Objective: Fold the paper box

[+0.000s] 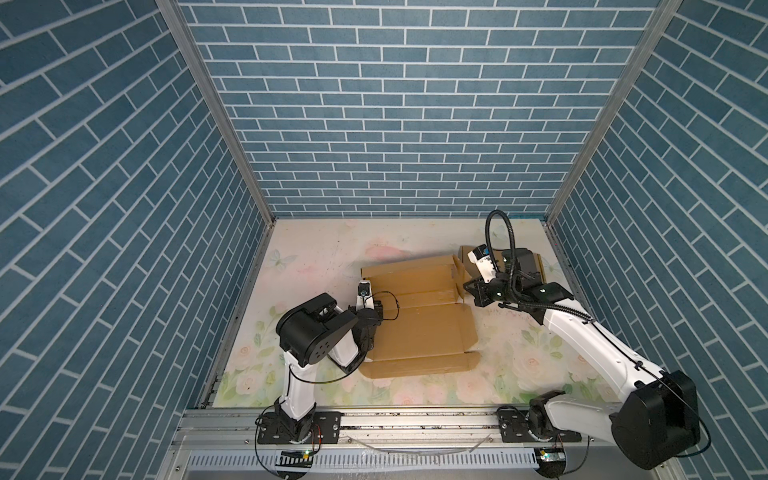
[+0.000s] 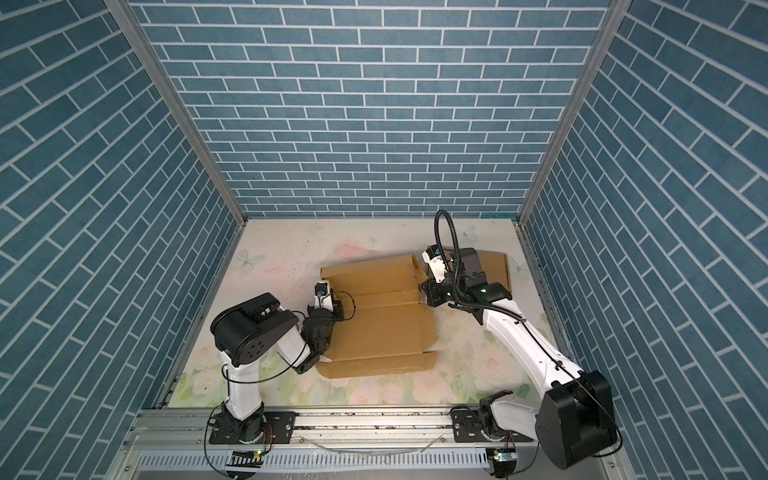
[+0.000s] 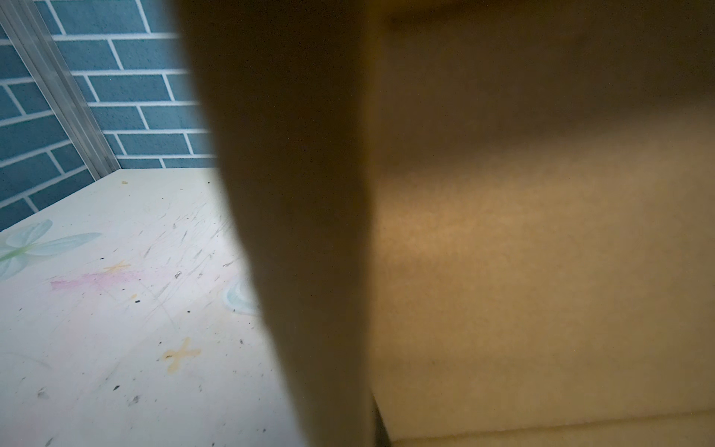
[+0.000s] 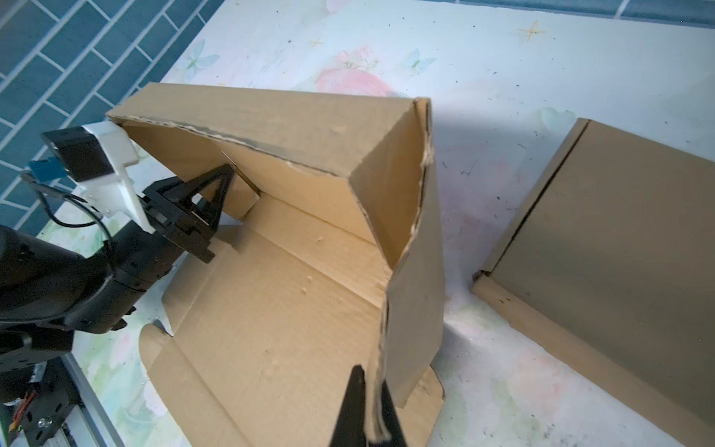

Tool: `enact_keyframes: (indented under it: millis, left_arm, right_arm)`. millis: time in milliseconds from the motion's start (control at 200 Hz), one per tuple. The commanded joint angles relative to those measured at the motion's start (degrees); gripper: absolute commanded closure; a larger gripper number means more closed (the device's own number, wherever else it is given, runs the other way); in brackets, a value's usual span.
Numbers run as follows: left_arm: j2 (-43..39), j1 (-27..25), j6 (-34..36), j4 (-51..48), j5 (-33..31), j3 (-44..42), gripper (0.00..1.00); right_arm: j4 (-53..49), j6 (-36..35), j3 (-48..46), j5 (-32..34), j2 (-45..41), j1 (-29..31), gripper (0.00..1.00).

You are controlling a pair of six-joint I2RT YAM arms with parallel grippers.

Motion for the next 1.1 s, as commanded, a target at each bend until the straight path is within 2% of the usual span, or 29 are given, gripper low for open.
enact_keyframes:
  millis: [0,110,280,415,600,750,850,980,1095]
  left_arm:
    - [3.5,-0.8,3.2,-14.9,2.5,-1.7,1.0]
    - [3.5,-0.8,3.2,-14.9,2.7,-1.7,1.0]
    - [3.5,-0.8,3.3,-14.8,2.8,-1.8,1.0]
    - [3.4,-0.8,3.5,-15.0,3.0,-1.9,1.0]
    - [3.7,-0.8,3.4,-15.0,2.9,-1.8,1.0]
    - [3.8,-0.8,3.6,-15.4,2.8,-1.5,1.0]
    - [3.8,-0.8,3.7,-15.5,2.5,-1.6,1.0]
    - [4.4,-1.0,4.2,-14.8,1.9,-1.5,1.0]
    - [4.8,-1.6,5.1,-14.1,1.0,-1.6,1.0]
  right_arm:
    - [5.4,2.6,-1.1,-0.3,-0.6,3.5,1.0]
    - [9.1,2.9,-2.8,1.9,2.1,5.7,1.0]
    - [22.8,1.6,-10.4,3.0,2.8,5.5,1.0]
    - [21.1,0.3,-8.8,-0.1,5.0,3.9,1.0]
    - [15.3,-0.5,-6.7,-5.4,2.4,0.0,0.75]
    - [9.3,-2.0,-4.6,-7.7,0.8,-3.1,0.62]
    - [7.5,-0.5,-3.3,-10.4,0.4,-4.9,0.56]
    - [10.5,7.1,-2.3,-14.6,0.8,-7.6,0.52]
    - [11.5,12.8,-0.5,-15.3,1.9,-9.4,0.5]
